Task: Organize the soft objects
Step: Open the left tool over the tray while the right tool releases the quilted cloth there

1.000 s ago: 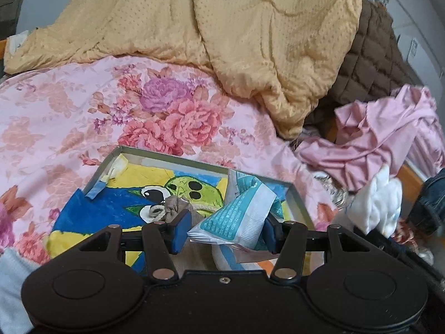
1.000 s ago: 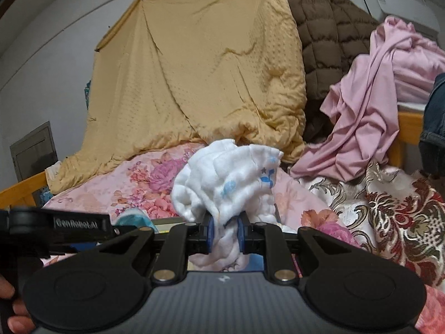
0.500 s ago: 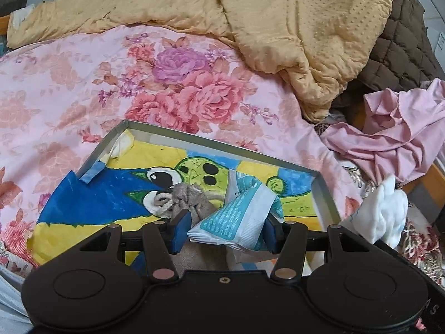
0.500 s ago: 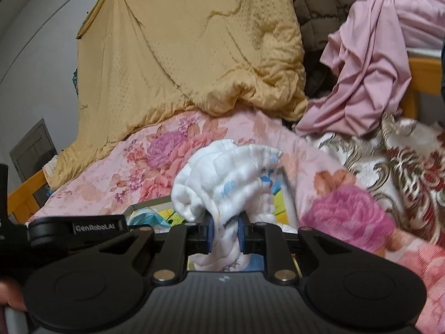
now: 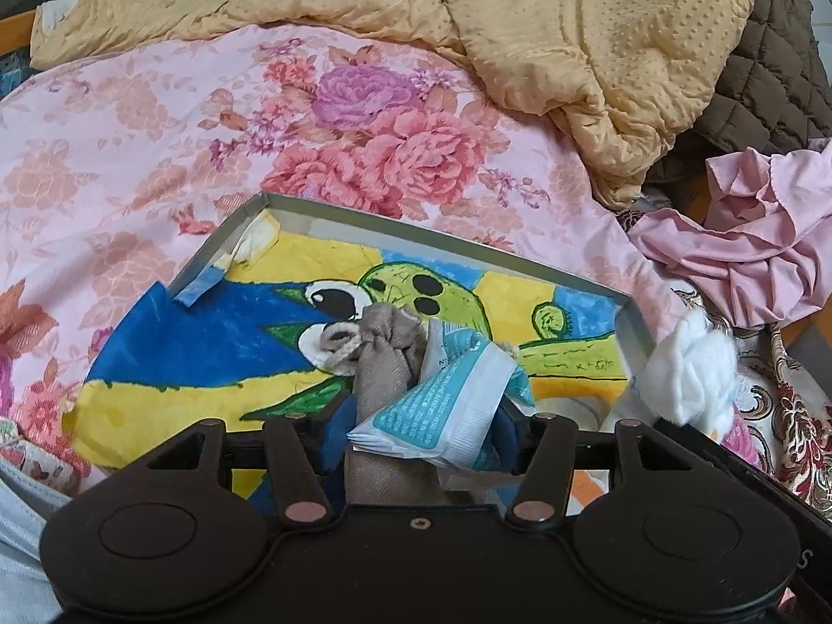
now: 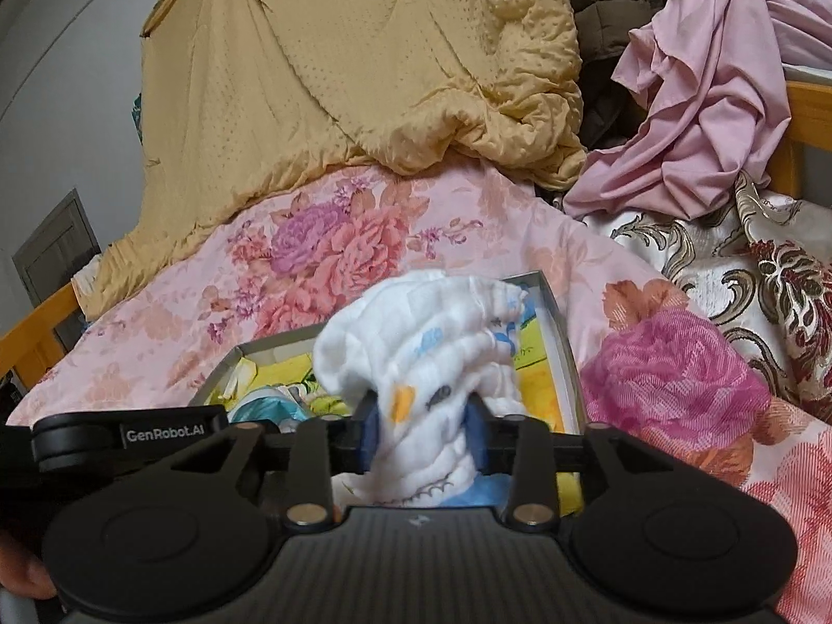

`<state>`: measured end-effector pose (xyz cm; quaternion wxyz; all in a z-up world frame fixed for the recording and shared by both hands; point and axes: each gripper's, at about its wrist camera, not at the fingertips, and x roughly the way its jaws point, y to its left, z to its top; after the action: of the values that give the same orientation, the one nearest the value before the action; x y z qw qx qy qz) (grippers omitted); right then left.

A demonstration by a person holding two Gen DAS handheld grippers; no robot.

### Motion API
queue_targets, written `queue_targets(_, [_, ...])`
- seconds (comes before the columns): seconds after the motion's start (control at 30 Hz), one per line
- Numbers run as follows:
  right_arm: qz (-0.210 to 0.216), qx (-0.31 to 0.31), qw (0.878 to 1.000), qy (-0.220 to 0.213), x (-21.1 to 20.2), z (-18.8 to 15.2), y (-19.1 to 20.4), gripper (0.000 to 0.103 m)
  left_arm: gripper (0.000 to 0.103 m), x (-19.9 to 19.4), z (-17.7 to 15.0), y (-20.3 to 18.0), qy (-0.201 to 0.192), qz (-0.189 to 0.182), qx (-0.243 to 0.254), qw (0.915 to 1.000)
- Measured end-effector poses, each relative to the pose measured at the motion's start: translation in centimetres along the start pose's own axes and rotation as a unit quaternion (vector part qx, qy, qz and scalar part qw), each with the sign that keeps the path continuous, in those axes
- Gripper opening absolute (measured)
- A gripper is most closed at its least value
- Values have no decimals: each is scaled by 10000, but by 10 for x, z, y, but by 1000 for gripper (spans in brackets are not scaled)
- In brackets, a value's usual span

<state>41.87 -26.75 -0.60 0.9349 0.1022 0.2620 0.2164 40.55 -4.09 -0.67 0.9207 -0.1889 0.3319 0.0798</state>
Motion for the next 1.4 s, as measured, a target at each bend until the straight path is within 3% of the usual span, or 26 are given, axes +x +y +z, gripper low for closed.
queue_targets(0.33, [-21, -6, 10000, -47, -1, 1, -1, 46, 65, -3, -3, 2, -21, 10, 19, 10000])
queue_targets(0.47, [-20, 27, 10000, -39, 0, -2, -2, 50, 77, -5, -3, 6, 0, 77, -89, 9999])
queue_targets(0.73, [-55, -131, 9998, -163, -13, 1, 7, 59, 86, -26, 2, 10, -145, 169, -65, 9997])
queue_targets(0.97, [-80, -368, 9981, -483, -49, 7, 19, 77, 93, -56, -1, 17, -347, 233, 0, 9991])
queue_targets(1.03, [-87, -474, 9969, -621, -64, 8, 24, 88, 95, -69, -3, 19, -447, 219, 51, 9987])
queue_targets(1.17, [-77, -656, 9946, -795, -93, 11, 34, 94, 97, -101, -5, 21, -703, 163, 297, 9970])
queue_targets(1.4, [-228, -690, 9921, -1027, -144, 0, 48, 103, 102, -158, -14, 32, -1120, 87, 303, 9932])
